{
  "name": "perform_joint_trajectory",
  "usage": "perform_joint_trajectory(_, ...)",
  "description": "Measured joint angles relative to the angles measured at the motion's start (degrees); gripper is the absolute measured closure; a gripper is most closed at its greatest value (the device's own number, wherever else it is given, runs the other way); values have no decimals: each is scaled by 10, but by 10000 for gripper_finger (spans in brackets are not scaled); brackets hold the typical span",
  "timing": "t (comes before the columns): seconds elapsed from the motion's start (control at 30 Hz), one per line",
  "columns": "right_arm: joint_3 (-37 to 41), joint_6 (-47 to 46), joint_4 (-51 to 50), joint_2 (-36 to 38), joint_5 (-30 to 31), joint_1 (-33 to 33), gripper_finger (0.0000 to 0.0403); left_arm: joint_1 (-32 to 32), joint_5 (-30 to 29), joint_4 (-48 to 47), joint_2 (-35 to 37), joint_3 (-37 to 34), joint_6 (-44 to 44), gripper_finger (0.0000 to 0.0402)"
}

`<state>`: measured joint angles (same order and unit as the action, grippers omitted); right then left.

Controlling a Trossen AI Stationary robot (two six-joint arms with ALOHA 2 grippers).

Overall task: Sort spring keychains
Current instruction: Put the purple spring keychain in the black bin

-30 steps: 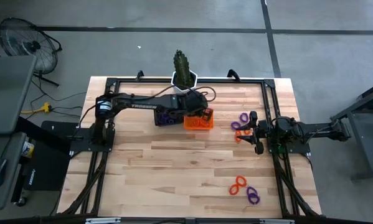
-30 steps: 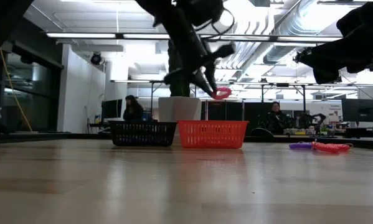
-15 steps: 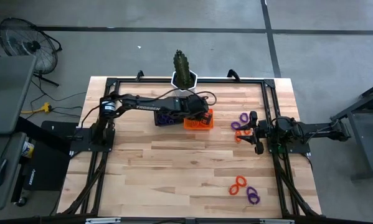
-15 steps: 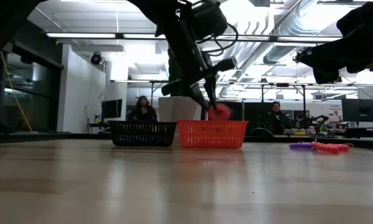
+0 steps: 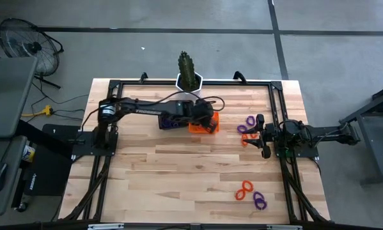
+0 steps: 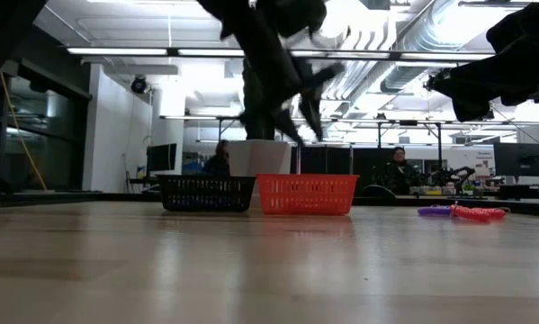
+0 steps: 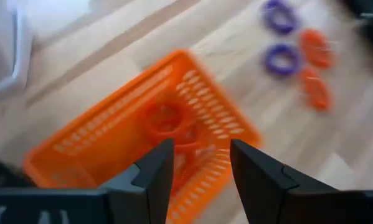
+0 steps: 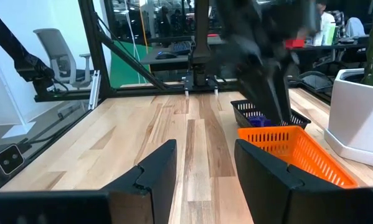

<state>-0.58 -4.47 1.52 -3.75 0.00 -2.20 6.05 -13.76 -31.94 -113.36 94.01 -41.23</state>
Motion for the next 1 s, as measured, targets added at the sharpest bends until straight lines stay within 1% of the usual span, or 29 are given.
perform_joint_trajectory(0.17, 0, 0, 0, 0, 0, 0, 245, -26, 1, 4, 28, 0, 85, 245)
perform_joint_trajectory(0.33, 0, 0, 0, 0, 0, 0, 246, -54, -5, 23, 56, 0, 131, 245)
perform_joint_trajectory(0.43, 0, 0, 0, 0, 0, 0, 244, -62, 17, 59, 64, -10, 160, 245)
perform_joint_trajectory(0.5, 0, 0, 0, 0, 0, 0, 245, -64, 56, 138, 78, -49, 180, 245)
perform_joint_trajectory(0.53, 0, 0, 0, 0, 0, 0, 246, -65, 77, 189, 90, -82, 185, 245)
perform_joint_trajectory(0.6, 0, 0, 0, 0, 0, 0, 246, -66, 119, 325, 109, -154, 182, 245)
perform_joint_trajectory(0.63, 0, 0, 0, 0, 0, 0, 246, -69, 131, 396, 119, -195, 173, 245)
perform_joint_trajectory(0.7, 0, 0, 0, 0, 0, 0, 245, -70, 135, 525, 135, -271, 166, 245)
perform_joint_trajectory(0.77, 0, 0, 0, 0, 0, 0, 245, -70, 145, 626, 146, -327, 166, 245)
perform_joint_trajectory(0.8, 0, 0, 0, 0, 0, 0, 245, -70, 149, 653, 154, -350, 165, 245)
perform_joint_trajectory(0.9, 0, 0, 0, 0, 0, 0, 246, -60, 184, 683, 192, -403, 166, 245)
perform_joint_trajectory(1.0, 0, 0, 0, 0, 0, 0, 245, -46, 218, 666, 252, -455, 181, 245)
